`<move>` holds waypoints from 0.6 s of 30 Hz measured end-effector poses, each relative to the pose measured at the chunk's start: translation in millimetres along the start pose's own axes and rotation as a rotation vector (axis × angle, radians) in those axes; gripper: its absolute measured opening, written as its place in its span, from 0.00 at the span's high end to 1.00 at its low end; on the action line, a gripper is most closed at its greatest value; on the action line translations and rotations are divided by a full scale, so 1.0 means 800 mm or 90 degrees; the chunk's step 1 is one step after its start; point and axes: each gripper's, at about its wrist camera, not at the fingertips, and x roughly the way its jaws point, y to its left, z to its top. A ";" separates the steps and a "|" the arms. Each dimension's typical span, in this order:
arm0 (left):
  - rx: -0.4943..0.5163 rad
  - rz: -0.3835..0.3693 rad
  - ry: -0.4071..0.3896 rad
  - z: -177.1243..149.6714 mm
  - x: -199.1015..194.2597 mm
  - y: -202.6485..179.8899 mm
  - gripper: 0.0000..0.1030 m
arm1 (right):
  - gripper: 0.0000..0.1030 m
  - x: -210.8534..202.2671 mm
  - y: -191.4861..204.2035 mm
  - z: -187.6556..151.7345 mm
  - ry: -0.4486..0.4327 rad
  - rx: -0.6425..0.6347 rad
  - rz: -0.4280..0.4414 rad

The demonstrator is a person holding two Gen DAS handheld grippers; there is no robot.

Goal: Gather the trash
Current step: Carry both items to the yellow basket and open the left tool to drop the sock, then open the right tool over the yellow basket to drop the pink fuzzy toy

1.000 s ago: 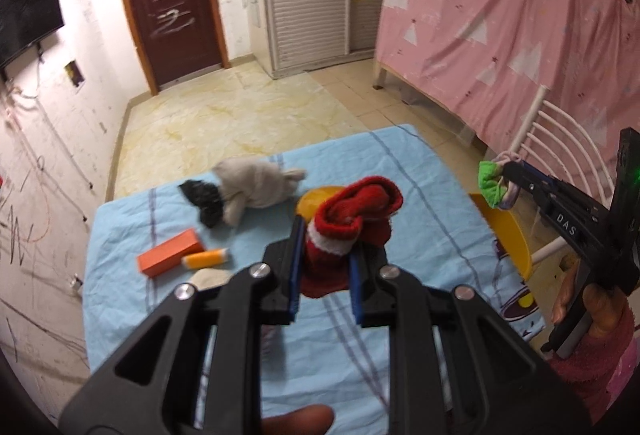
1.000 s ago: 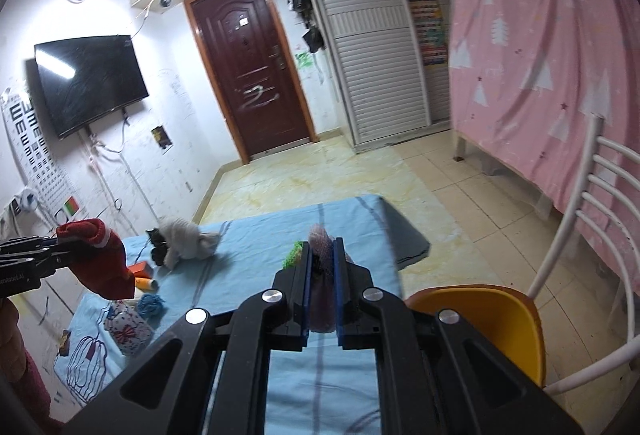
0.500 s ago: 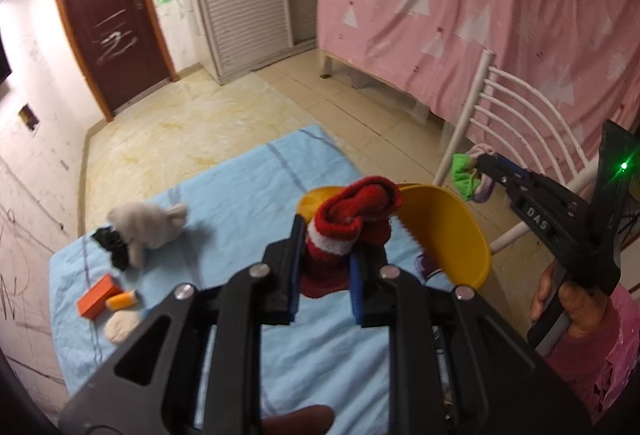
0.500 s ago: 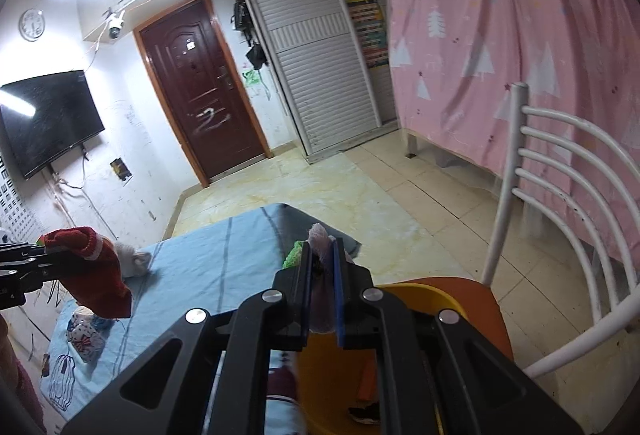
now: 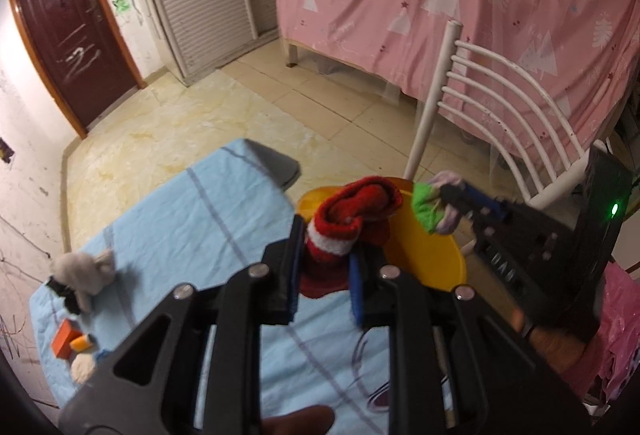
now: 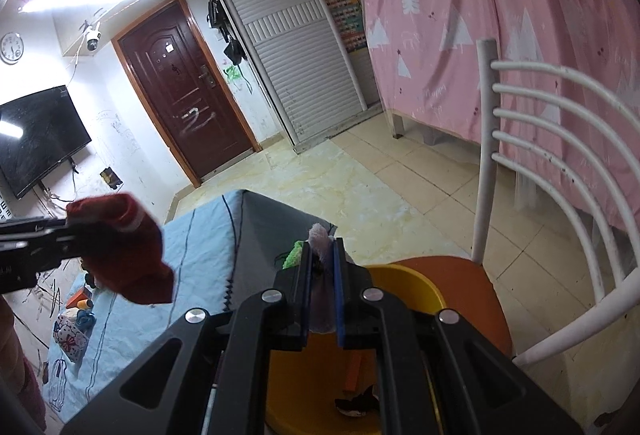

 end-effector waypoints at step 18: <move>-0.008 0.002 0.003 0.014 0.015 -0.019 0.38 | 0.59 0.018 -0.014 -0.012 0.028 0.012 -0.002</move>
